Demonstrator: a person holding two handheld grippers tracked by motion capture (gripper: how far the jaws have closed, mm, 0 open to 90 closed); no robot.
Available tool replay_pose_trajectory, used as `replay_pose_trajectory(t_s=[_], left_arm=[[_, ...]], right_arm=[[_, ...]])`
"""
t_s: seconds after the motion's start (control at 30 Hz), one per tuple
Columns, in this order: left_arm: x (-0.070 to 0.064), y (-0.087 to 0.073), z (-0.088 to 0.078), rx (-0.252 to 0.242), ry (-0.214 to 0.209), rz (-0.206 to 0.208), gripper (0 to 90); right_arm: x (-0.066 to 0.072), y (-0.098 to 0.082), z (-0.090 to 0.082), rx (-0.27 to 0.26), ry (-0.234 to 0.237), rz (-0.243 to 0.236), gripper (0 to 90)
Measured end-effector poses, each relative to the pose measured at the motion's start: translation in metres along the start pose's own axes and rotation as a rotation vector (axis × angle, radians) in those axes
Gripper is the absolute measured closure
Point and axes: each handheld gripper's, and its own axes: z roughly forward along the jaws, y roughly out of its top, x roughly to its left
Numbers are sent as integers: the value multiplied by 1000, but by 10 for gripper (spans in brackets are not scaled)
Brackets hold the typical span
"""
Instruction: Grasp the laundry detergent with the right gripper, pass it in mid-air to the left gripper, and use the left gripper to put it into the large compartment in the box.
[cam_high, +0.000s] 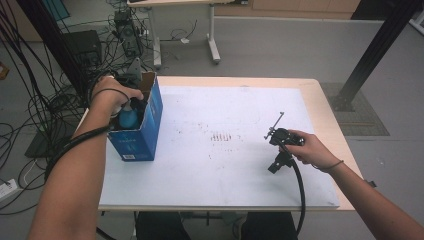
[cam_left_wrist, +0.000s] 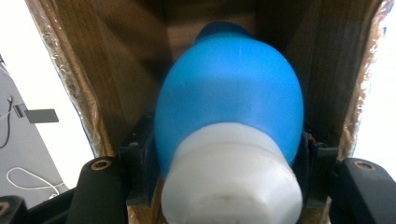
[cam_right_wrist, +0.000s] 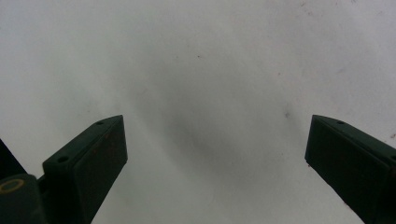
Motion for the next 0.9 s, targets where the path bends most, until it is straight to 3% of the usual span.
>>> replay_pose_trajectory(t_s=[0.9], left_arm=[[4, 0, 1, -13, -12, -21, 373]], right_arm=[[0, 1, 0, -3, -6, -8, 57]])
